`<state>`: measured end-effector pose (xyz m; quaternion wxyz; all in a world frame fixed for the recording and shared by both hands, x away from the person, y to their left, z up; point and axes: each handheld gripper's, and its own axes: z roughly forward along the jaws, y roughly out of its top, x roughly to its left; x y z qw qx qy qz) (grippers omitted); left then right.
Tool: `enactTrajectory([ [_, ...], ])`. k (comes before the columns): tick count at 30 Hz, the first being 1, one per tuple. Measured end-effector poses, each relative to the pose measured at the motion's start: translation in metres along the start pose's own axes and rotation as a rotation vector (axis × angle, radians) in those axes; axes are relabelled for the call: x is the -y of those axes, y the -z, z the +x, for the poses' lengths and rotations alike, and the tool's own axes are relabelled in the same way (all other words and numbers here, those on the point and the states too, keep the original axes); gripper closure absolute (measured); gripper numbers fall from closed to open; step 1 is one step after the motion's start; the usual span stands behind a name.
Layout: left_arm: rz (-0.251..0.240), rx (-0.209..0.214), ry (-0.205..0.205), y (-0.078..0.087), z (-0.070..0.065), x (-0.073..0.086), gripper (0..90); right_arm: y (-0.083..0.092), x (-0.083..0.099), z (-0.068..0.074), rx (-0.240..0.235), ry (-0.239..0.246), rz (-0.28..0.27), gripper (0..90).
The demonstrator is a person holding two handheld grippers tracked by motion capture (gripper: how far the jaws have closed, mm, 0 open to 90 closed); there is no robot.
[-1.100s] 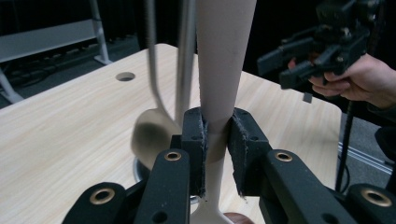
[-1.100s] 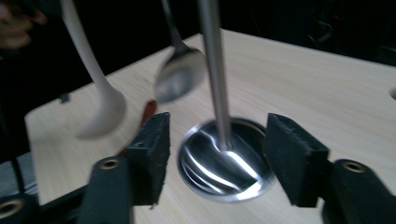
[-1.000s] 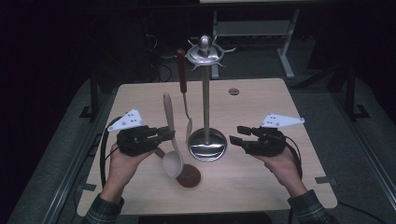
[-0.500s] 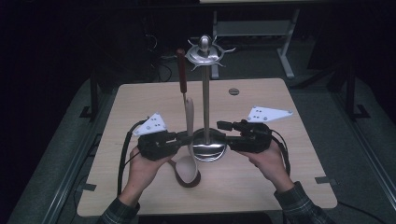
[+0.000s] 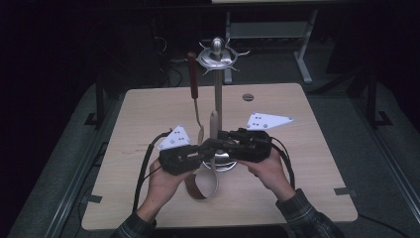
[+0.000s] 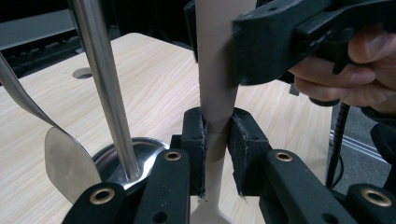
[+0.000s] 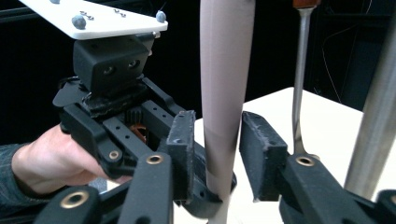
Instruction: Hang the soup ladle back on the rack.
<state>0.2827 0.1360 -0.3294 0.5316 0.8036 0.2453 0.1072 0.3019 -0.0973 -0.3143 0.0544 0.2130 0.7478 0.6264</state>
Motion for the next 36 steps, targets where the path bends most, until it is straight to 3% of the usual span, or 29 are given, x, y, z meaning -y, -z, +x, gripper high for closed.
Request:
enactTrajectory([
  [14, -0.001, -0.013, 0.002, 0.001, 0.002, 0.001, 76.9, -0.008, 0.005, -0.001, 0.020, -0.019, 0.022, 73.3],
  [22, 0.006, -0.007, -0.002, 0.002, 0.002, 0.001, 75.2, -0.009, 0.004, 0.000, 0.024, -0.007, 0.034, 74.2],
  [28, 0.028, -0.005, -0.014, 0.009, 0.005, 0.002, 56.8, -0.011, 0.005, 0.000, 0.040, 0.009, 0.057, 74.5],
  [33, 0.089, -0.013, -0.038, 0.018, 0.010, 0.010, 47.1, -0.011, 0.004, -0.001, 0.033, 0.015, 0.049, 74.5],
  [36, 0.122, -0.031, -0.027, 0.023, 0.015, 0.020, 42.4, -0.011, 0.000, 0.000, 0.025, 0.033, 0.037, 74.5],
])
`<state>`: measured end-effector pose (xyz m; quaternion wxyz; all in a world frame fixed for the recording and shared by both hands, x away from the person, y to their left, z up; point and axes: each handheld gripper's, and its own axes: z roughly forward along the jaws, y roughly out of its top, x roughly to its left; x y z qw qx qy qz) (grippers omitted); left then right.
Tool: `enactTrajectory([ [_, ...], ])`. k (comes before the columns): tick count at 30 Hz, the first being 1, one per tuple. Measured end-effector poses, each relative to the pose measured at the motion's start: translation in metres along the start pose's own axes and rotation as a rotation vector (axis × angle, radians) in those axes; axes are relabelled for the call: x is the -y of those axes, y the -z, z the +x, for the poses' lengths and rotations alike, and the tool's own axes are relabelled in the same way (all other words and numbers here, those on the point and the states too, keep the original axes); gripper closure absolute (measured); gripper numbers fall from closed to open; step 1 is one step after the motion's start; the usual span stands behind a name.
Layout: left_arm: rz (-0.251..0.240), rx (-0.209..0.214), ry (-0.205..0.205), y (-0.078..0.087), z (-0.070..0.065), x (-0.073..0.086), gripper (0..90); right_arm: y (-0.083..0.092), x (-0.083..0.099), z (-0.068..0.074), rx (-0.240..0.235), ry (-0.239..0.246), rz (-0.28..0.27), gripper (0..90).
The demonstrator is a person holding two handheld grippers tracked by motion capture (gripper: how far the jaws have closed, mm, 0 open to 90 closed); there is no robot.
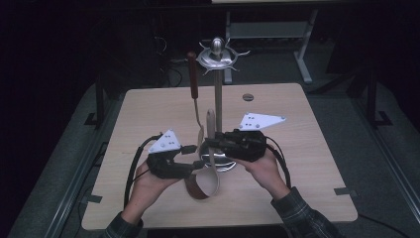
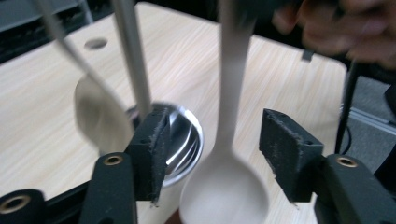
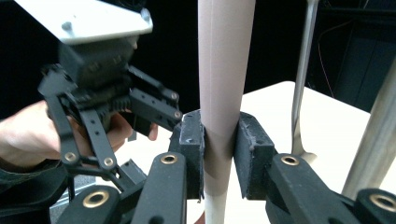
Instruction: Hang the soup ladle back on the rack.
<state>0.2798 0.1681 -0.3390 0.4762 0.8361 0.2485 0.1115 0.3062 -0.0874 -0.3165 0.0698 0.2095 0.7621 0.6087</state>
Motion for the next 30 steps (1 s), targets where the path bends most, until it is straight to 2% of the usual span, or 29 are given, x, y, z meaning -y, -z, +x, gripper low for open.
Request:
enactTrajectory([
  [3, 0.053, -0.007, 0.003, 0.003, 0.007, 0.014, 38.1, 0.000, -0.004, 0.000, -0.004, 0.008, -0.004, 74.5],
  [5, 0.085, -0.014, 0.022, 0.004, 0.010, 0.026, 35.9, -0.001, -0.007, 0.001, -0.001, 0.009, -0.002, 74.5],
  [10, 0.145, -0.045, 0.041, 0.009, 0.021, 0.055, 29.1, -0.003, -0.014, 0.000, -0.009, 0.026, -0.004, 74.5],
  [13, 0.154, -0.053, 0.071, 0.012, 0.025, 0.071, 24.9, -0.005, -0.020, 0.000, -0.018, 0.032, -0.004, 74.5],
  [14, 0.168, -0.055, 0.064, 0.013, 0.028, 0.077, 23.6, -0.006, -0.021, 0.000, -0.022, 0.036, -0.003, 74.4],
  [19, 0.200, -0.080, 0.094, 0.017, 0.034, 0.101, 17.0, -0.007, -0.036, 0.001, -0.034, 0.069, -0.016, 74.4],
  [24, 0.199, -0.094, 0.111, 0.024, 0.036, 0.112, 13.7, -0.005, -0.054, 0.003, -0.031, 0.089, -0.037, 74.4],
  [25, 0.200, -0.098, 0.102, 0.025, 0.037, 0.113, 13.5, -0.005, -0.057, 0.003, -0.030, 0.092, -0.040, 74.4],
  [26, 0.194, -0.101, 0.113, 0.025, 0.036, 0.113, 13.4, -0.005, -0.060, 0.003, -0.028, 0.097, -0.045, 74.4],
  [27, 0.199, -0.100, 0.104, 0.026, 0.037, 0.114, 13.4, -0.005, -0.063, 0.003, -0.026, 0.101, -0.049, 74.4],
  [30, 0.196, -0.101, 0.110, 0.025, 0.037, 0.115, 13.4, -0.003, -0.071, 0.001, -0.021, 0.103, -0.064, 74.5],
])
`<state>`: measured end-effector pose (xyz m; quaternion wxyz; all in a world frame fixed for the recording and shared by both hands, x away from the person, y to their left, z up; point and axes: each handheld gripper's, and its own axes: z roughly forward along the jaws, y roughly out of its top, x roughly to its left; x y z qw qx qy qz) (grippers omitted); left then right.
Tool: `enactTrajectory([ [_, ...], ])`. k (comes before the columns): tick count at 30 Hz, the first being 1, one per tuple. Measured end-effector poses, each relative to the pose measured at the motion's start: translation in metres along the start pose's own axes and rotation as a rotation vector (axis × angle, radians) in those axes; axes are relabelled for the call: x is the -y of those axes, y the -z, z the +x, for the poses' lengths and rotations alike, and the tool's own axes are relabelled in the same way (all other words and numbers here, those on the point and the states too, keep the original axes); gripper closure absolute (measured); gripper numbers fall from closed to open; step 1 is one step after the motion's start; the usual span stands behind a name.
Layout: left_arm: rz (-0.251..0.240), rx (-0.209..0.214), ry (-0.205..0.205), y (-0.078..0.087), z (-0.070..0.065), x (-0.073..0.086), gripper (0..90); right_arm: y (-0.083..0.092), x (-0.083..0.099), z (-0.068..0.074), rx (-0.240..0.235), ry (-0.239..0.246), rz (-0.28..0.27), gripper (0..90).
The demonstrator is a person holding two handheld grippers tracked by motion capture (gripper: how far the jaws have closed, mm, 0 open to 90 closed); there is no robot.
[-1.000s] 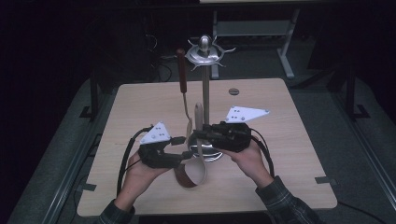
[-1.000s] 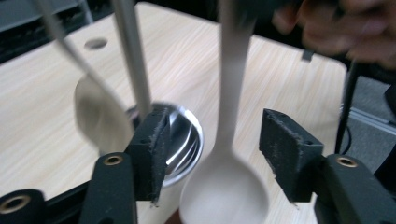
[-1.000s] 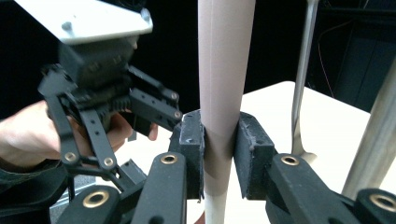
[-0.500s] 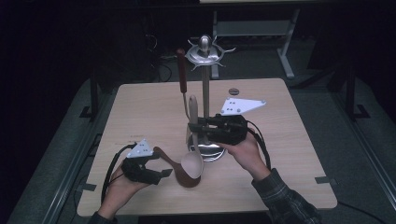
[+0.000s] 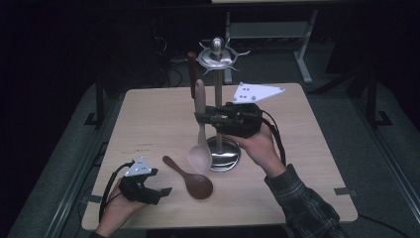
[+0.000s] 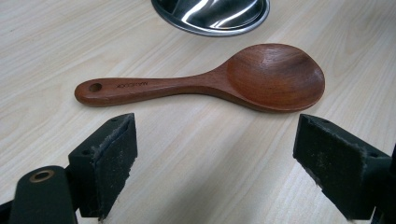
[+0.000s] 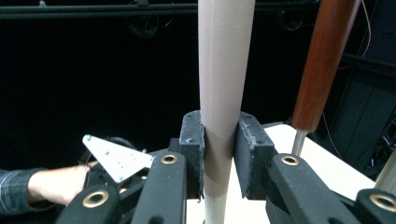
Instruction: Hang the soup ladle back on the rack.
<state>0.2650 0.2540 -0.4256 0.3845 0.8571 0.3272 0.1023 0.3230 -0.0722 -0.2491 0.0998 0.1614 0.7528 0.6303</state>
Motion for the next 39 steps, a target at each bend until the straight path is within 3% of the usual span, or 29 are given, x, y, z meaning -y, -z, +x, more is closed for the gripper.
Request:
enactTrajectory([
  [6, 0.015, 0.003, -0.018, -0.003, -0.002, 0.000, 13.5, -0.001, -0.007, -0.005, -0.004, -0.006, -0.003, 74.4],
  [39, 0.046, 0.010, -0.014, -0.004, -0.002, 0.000, 13.7, -0.002, -0.003, -0.013, -0.005, -0.044, -0.037, 74.5],
])
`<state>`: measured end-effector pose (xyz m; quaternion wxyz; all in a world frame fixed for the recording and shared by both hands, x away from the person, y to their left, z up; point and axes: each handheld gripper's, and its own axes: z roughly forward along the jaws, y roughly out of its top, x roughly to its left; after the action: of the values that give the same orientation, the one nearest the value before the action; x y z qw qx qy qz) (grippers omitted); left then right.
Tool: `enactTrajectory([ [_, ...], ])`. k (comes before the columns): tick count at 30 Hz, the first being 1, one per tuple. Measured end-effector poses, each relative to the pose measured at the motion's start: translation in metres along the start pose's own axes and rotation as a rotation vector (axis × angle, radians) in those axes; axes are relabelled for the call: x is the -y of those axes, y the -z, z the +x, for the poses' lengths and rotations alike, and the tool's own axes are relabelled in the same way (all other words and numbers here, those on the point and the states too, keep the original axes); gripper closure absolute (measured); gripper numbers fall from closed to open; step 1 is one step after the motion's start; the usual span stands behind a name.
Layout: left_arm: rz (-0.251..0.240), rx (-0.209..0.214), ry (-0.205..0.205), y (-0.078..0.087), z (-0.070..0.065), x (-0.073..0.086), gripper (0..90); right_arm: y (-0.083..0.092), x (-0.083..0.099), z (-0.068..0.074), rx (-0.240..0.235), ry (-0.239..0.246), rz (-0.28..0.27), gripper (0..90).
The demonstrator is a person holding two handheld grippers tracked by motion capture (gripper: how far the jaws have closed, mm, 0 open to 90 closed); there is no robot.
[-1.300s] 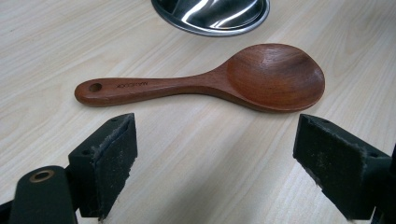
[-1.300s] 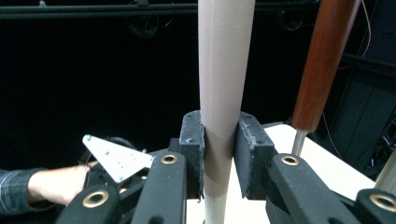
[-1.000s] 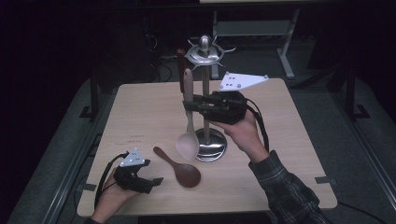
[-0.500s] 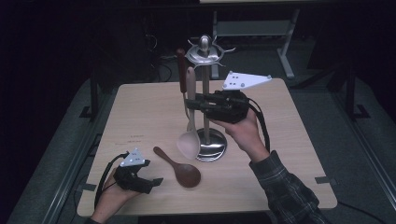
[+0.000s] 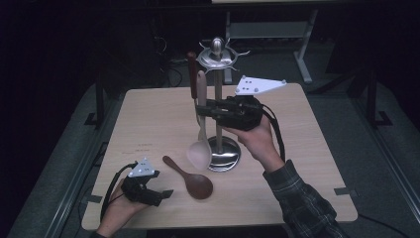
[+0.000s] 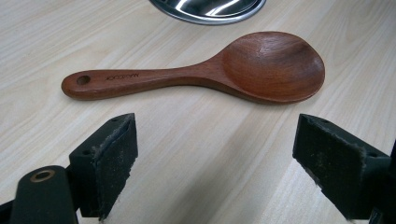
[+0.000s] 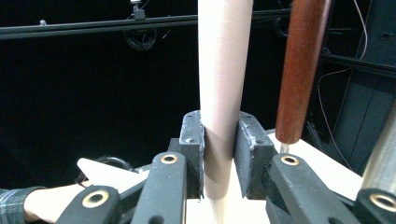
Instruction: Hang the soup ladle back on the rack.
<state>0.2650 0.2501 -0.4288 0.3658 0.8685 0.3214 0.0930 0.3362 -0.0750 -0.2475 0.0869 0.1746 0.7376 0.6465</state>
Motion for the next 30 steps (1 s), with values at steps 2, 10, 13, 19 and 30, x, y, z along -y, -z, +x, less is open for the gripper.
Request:
enactTrajectory([
  [2, 0.001, 0.001, -0.002, -0.0001, 0.0002, 0.0001, 13.7, 0.0009, 0.0006, -0.0013, 0.000, -0.008, -0.006, 74.5],
  [10, 0.003, 0.002, -0.001, -0.0012, -0.0006, 0.0001, 13.7, 0.0058, 0.0047, -0.0052, 0.024, -0.020, -0.031, 74.4],
  [13, 0.005, 0.004, -0.002, -0.0016, -0.0009, -0.0001, 13.7, 0.0066, 0.0057, -0.0058, 0.039, -0.034, -0.043, 73.8],
  [19, 0.008, 0.006, 0.000, -0.0022, -0.0008, 0.0001, 13.7, 0.0072, 0.0085, -0.0076, 0.069, -0.073, -0.060, 72.2],
  [30, 0.015, 0.005, -0.013, -0.0030, -0.0014, -0.0002, 14.0, 0.0052, 0.0101, -0.0092, 0.143, -0.091, -0.053, 71.4],
])
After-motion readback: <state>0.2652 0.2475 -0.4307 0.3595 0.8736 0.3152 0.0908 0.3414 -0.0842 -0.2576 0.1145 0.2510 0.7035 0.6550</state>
